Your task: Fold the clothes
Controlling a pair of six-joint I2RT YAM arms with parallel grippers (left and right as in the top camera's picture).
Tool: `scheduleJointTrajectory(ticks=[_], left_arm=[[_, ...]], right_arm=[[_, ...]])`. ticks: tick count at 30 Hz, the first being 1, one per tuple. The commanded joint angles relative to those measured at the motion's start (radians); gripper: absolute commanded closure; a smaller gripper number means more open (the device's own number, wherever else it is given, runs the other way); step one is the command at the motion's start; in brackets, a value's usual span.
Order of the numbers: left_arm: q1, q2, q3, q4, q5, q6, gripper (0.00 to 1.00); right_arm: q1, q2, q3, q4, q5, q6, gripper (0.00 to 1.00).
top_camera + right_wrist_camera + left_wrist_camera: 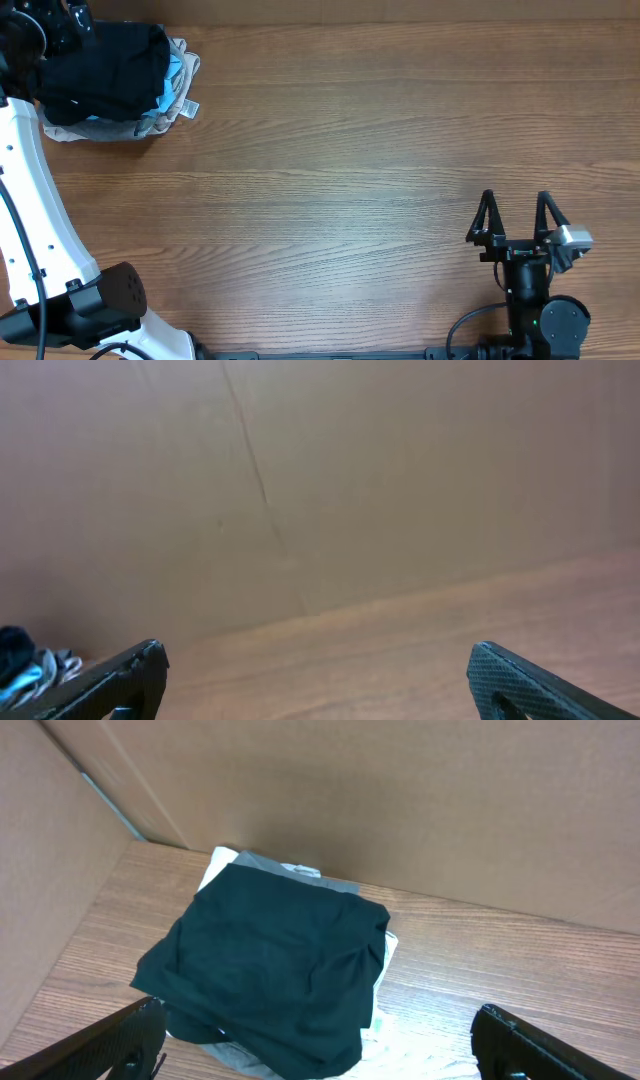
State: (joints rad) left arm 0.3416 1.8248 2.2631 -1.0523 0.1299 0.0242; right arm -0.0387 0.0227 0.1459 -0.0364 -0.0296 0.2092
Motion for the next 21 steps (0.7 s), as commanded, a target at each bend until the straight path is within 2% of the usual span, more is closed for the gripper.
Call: scheduleJointTrajectory(ticks=[1,6,13,21], left_arm=[[-0.001,0.004,-0.003,0.001,0.0,-0.017,0.0],[-0.001,0.004,-0.003,0.001,0.0,-0.017,0.0],[-0.001,0.004,-0.003,0.001,0.0,-0.017,0.0],[-0.001,0.004,-0.003,0.001,0.0,-0.017,0.0]], right_arm=[[-0.003,-0.02,-0.047,0.011,-0.007,0.0,0.0],[-0.002,-0.02,-0.138,0.049,-0.011,0.0,0.0],[-0.001,-0.02,-0.138,-0.042,-0.06,0.0,0.0],[-0.001,-0.02,-0.138,-0.038,-0.058,0.0,0.0]])
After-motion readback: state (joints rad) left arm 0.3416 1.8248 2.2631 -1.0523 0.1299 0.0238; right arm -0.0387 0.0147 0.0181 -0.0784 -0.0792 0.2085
